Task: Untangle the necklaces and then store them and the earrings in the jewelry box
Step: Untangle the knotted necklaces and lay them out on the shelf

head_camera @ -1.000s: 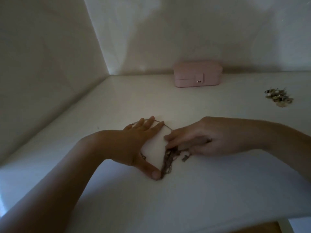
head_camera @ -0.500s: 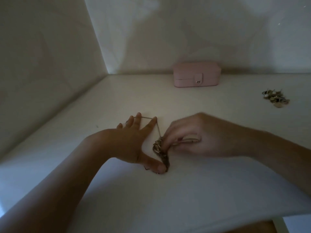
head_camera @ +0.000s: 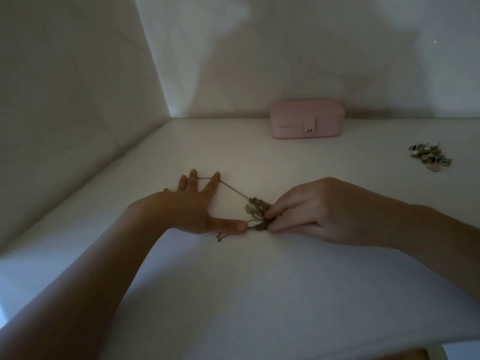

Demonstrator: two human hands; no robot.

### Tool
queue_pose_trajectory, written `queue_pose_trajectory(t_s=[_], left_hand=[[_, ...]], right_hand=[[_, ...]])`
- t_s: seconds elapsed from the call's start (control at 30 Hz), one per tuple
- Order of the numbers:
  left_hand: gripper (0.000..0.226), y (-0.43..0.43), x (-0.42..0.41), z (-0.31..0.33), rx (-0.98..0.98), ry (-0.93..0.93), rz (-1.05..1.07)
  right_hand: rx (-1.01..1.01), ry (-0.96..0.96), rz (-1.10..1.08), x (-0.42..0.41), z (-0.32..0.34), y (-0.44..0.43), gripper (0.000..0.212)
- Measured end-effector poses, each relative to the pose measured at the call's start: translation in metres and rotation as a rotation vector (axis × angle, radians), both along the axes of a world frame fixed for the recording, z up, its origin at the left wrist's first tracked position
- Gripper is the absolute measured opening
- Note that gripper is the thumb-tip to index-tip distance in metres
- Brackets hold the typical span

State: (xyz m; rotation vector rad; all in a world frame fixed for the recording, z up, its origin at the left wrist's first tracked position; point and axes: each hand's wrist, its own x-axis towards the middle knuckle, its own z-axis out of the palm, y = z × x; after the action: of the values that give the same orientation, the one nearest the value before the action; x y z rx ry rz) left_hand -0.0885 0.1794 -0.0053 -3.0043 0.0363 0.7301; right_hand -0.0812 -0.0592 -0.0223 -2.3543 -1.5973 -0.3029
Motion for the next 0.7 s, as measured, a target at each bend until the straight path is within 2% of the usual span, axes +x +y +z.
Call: queue_pose_trajectory(t_s=[0.3,0.47,0.6,0.7], left_hand=[[0.118,0.005,0.006,-0.007,-0.077,-0.078,0.192],[0.121,0.004,0.008,-0.012,-0.064,-0.109,0.239],[0.127,0.012,0.012,-0.014,-0.076,-0.183,0.383],[0.115,0.015,0.013,-0.016,-0.061,-0.262,0.452]], right_hand=[[-0.074,0.14,-0.135,0.0,0.008,-0.002,0.016],[-0.167,0.221,-0.264,0.004,0.015,-0.004,0.015],[-0.228,0.284,-0.344,0.009,0.022,-0.02,0.027],[-0.203,0.304,-0.322,0.013,0.02,-0.024,0.026]])
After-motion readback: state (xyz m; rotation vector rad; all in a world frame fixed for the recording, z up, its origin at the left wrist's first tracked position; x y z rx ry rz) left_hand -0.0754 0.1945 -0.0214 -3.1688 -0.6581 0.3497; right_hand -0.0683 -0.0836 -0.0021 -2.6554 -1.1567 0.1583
